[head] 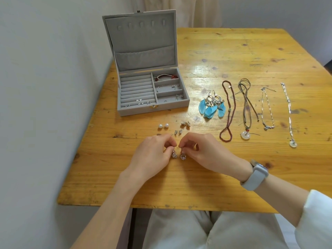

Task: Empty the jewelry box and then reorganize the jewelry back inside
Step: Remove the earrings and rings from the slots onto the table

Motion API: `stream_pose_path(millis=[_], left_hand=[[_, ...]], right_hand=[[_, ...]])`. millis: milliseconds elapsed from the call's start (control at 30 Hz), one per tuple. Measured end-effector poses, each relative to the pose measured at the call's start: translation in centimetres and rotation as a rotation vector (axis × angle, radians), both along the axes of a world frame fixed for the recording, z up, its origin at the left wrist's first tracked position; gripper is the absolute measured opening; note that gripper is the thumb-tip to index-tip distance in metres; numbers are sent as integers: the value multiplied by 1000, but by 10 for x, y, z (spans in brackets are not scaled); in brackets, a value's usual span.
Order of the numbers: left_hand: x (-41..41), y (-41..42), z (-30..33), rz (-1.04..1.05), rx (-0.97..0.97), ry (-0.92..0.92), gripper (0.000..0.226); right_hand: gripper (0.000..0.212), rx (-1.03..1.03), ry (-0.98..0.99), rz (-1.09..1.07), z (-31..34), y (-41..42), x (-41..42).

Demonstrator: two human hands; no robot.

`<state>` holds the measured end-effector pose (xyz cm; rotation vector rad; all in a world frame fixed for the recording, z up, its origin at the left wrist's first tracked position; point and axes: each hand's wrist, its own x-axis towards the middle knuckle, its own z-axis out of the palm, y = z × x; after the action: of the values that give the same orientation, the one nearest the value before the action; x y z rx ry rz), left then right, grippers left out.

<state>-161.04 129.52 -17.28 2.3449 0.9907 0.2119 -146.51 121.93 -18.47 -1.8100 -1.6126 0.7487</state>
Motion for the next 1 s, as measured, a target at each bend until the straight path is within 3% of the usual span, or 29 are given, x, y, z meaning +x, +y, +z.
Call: stream_pose_path(millis=[167, 500, 767, 1000], left_hand=[[0, 1, -6, 12, 85, 19, 10], [2, 5, -13, 84, 139, -3, 19], [-5, 12, -7, 176, 124, -133, 21], [-14, 77, 7, 355, 222, -118, 23]], right_hand=[[11, 49, -124, -10, -7, 2, -1], [16, 85, -189, -98, -17, 11, -6], [21, 135, -185, -92, -6, 17, -6], [25, 200, -254, -9, 20, 86, -4]])
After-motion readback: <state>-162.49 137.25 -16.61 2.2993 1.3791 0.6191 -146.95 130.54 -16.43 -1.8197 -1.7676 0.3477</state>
